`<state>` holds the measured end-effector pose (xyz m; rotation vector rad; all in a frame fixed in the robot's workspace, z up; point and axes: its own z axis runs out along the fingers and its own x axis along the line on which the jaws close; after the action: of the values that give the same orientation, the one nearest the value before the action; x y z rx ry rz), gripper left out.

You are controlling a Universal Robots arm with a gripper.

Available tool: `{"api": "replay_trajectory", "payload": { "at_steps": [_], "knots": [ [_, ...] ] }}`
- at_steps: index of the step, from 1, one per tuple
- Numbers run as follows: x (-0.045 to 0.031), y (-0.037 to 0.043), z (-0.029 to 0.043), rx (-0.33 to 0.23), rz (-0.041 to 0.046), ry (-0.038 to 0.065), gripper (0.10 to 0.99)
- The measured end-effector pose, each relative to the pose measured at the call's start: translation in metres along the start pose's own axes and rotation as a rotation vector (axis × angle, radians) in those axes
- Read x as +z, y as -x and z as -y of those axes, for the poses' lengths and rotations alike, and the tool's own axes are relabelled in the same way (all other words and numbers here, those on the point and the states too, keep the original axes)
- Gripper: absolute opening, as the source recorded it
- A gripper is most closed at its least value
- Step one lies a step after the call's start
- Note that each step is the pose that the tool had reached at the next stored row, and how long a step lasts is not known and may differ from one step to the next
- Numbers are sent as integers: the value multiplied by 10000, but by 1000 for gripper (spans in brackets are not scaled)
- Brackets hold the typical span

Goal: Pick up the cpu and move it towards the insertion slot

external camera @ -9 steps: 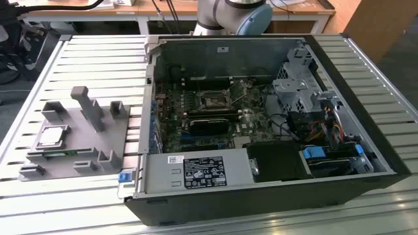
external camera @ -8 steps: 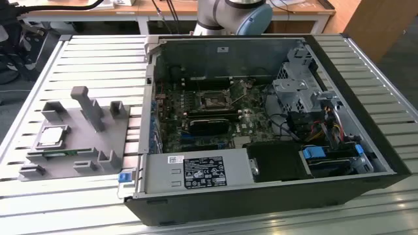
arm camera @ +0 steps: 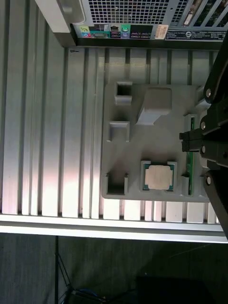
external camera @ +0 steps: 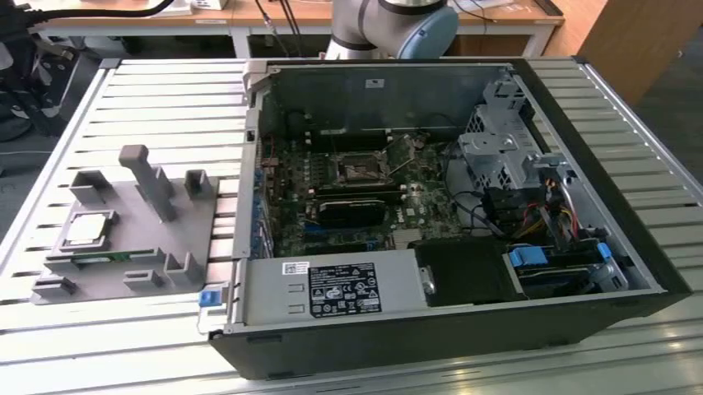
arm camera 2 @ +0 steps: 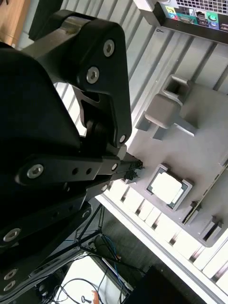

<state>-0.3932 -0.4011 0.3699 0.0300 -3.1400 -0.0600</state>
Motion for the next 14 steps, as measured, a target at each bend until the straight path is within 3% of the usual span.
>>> {"api": "replay_trajectory", "payload": {
  "at_steps": [14],
  "knots": [
    [6, -201, -4, 1, -1, -6, 106]
  ]
}}
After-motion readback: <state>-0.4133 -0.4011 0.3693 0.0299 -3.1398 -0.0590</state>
